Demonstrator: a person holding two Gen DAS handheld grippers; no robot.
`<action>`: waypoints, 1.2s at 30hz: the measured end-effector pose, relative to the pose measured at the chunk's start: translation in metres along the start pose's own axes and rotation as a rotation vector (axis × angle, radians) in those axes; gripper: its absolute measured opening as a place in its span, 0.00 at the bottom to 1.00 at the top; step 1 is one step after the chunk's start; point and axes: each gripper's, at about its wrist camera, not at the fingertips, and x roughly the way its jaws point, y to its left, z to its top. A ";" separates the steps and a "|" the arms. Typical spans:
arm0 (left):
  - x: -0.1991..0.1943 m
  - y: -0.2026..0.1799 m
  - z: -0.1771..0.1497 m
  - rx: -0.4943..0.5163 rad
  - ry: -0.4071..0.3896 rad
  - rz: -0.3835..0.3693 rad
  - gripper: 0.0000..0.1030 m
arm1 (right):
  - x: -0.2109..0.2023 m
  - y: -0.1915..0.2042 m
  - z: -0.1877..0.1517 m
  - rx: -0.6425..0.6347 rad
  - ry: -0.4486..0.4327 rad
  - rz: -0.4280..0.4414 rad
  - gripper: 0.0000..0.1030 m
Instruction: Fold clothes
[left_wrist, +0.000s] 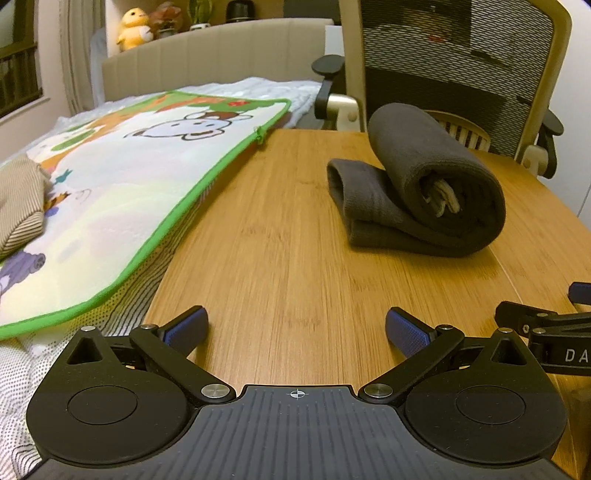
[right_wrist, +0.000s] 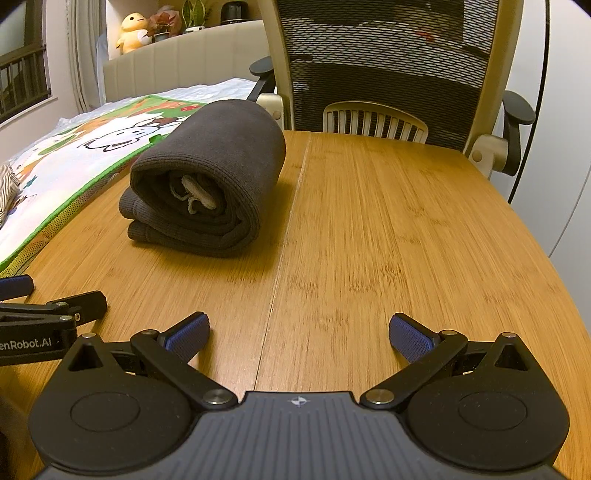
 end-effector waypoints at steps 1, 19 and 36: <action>0.001 0.000 0.000 -0.001 0.000 0.000 1.00 | 0.000 -0.001 0.000 -0.001 0.000 0.001 1.00; 0.003 0.002 0.002 -0.005 -0.002 -0.005 1.00 | 0.003 -0.003 0.001 -0.009 0.000 0.011 1.00; 0.003 0.003 0.002 -0.012 -0.005 -0.012 1.00 | 0.003 -0.001 0.002 -0.011 0.000 0.014 1.00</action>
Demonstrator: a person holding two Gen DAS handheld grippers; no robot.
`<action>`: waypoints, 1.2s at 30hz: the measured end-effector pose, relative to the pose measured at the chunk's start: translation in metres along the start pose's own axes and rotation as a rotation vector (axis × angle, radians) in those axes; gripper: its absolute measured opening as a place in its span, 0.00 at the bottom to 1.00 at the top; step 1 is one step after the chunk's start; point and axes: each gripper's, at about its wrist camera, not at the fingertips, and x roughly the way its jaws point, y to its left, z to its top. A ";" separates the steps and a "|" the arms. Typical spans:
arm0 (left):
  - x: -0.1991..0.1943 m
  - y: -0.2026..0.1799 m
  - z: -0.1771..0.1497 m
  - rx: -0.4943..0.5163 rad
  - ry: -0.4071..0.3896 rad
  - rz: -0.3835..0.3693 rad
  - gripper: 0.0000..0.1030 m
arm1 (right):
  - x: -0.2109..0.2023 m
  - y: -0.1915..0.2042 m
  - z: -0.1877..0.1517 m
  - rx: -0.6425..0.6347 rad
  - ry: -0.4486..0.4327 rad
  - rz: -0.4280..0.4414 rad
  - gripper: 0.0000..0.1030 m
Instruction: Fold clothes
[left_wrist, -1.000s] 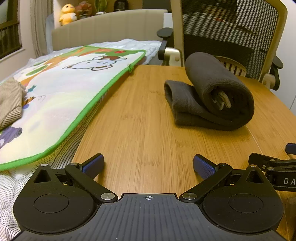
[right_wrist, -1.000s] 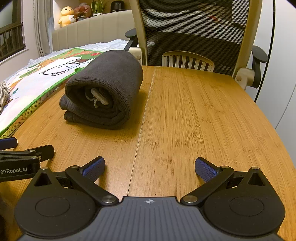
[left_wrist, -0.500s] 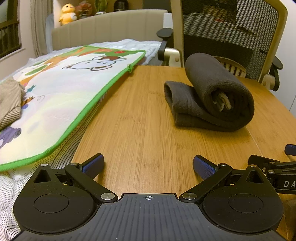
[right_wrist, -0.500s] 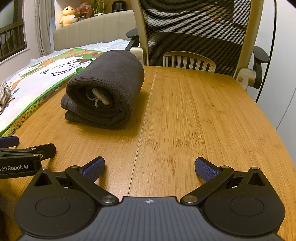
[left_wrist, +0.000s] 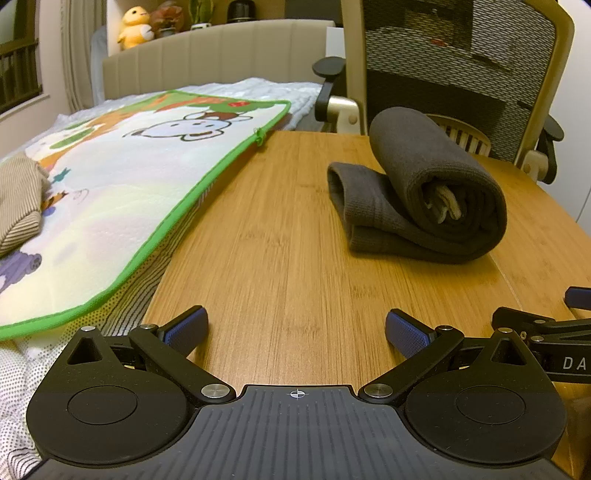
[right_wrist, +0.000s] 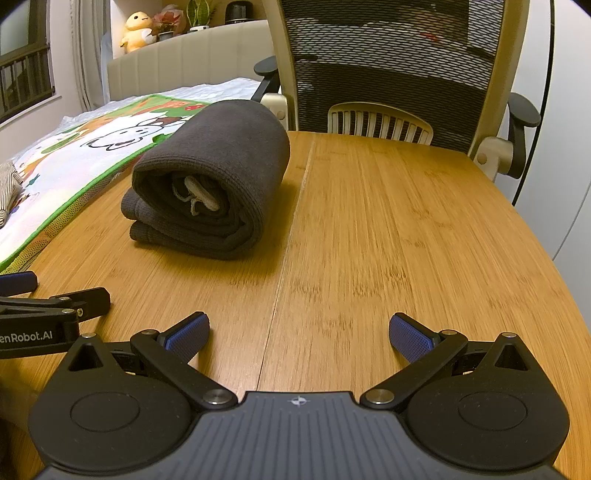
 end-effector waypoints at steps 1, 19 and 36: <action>0.000 0.000 0.000 0.000 0.000 0.000 1.00 | 0.000 0.000 0.000 0.000 0.000 0.000 1.00; -0.001 0.000 0.000 0.003 0.001 0.001 1.00 | -0.001 0.002 -0.001 0.003 0.000 -0.003 1.00; -0.001 -0.001 -0.001 0.002 0.000 -0.002 1.00 | -0.002 0.002 0.000 0.003 0.000 -0.003 1.00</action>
